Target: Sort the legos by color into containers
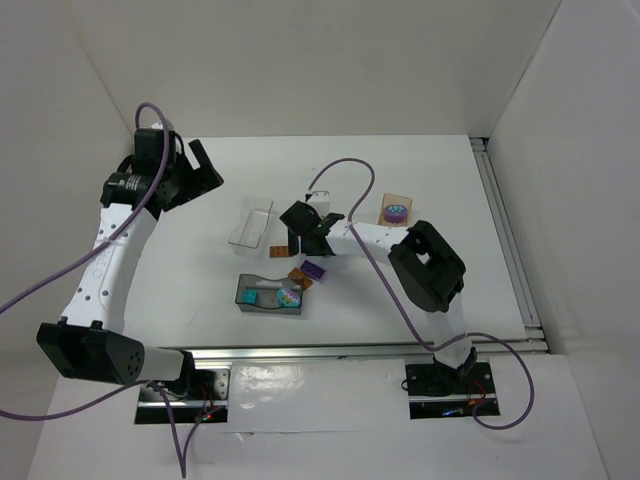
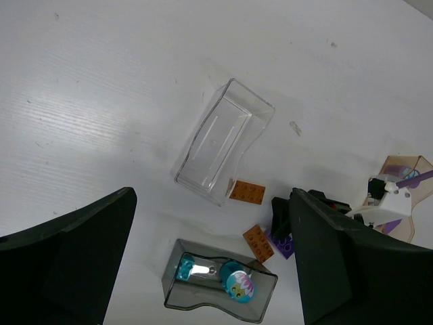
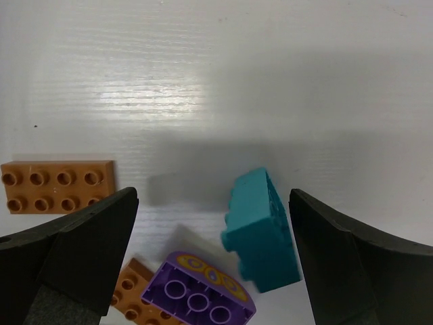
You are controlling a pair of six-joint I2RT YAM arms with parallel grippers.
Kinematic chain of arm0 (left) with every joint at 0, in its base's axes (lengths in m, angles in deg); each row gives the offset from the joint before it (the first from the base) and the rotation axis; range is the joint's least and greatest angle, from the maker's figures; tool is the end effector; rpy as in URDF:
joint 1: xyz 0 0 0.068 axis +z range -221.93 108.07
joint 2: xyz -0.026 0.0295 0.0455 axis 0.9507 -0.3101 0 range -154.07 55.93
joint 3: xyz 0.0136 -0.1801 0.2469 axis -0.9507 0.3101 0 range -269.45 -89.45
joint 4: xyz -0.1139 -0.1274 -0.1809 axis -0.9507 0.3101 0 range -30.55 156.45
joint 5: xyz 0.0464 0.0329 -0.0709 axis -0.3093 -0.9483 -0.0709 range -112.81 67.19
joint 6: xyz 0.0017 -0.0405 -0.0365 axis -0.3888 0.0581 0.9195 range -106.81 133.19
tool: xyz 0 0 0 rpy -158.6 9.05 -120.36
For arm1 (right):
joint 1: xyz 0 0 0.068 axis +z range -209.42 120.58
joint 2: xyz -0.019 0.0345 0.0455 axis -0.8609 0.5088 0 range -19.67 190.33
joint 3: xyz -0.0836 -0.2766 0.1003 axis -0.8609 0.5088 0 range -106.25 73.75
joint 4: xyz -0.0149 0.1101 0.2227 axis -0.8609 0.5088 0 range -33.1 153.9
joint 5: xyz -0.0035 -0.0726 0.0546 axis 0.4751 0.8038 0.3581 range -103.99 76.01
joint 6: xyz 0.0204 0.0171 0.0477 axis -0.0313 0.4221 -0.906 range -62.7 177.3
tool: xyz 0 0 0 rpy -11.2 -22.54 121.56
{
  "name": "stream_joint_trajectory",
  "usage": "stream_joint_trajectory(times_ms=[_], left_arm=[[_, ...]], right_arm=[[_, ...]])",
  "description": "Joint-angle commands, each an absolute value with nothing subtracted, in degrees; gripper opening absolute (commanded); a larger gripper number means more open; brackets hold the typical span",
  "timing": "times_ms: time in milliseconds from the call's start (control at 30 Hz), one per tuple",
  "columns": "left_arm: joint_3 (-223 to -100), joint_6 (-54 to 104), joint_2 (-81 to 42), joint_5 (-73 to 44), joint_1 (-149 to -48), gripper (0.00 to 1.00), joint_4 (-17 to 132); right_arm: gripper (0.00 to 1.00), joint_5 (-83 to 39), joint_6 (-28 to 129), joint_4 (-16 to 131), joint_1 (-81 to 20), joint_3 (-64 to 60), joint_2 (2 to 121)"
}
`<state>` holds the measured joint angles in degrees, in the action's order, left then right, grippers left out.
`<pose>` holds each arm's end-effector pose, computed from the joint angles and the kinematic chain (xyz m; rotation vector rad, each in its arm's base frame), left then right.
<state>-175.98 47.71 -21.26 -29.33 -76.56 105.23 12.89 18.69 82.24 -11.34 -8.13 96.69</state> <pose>0.2608 -0.0170 0.4354 -0.6323 2.1216 -0.2553 0.3001 0.3095 0.2067 -0.0447 2.4511 0.0277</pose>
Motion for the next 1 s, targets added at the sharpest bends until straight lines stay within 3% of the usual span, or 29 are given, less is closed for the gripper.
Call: stream_joint_trajectory(times_ms=[0,100,400,467,500,633,967], left_arm=[[-175.59,46.76,-21.76,-28.44,-76.24,1.0,103.4],[-175.59,46.76,-21.76,-28.44,-76.24,1.0,103.4],[-175.06,46.76,-21.76,-27.91,-76.24,1.0,103.4],[-175.06,46.76,-21.76,-27.91,-76.24,1.0,103.4],[-174.54,46.76,-21.76,-27.91,-76.24,1.0,103.4],[-174.53,46.76,-21.76,-27.91,-76.24,1.0,103.4],[-175.06,46.76,-21.24,-29.05,-76.24,1.0,103.4]], right_arm=[[1.0,13.44,17.22,83.01,-11.78,-10.45,97.58],[1.0,12.91,17.22,82.47,-11.78,-9.13,97.58],[0.74,13.96,16.69,81.94,-11.78,-8.6,96.36],[0.65,14.57,16.69,82.47,-11.78,-8.6,94.78],[0.52,15.45,16.69,82.47,-11.78,-8.08,93.99],[0.23,17.74,16.69,83.09,-10.55,-7.55,89.5],[0.16,15.81,19.51,79.49,-1.42,-4.82,77.81]])
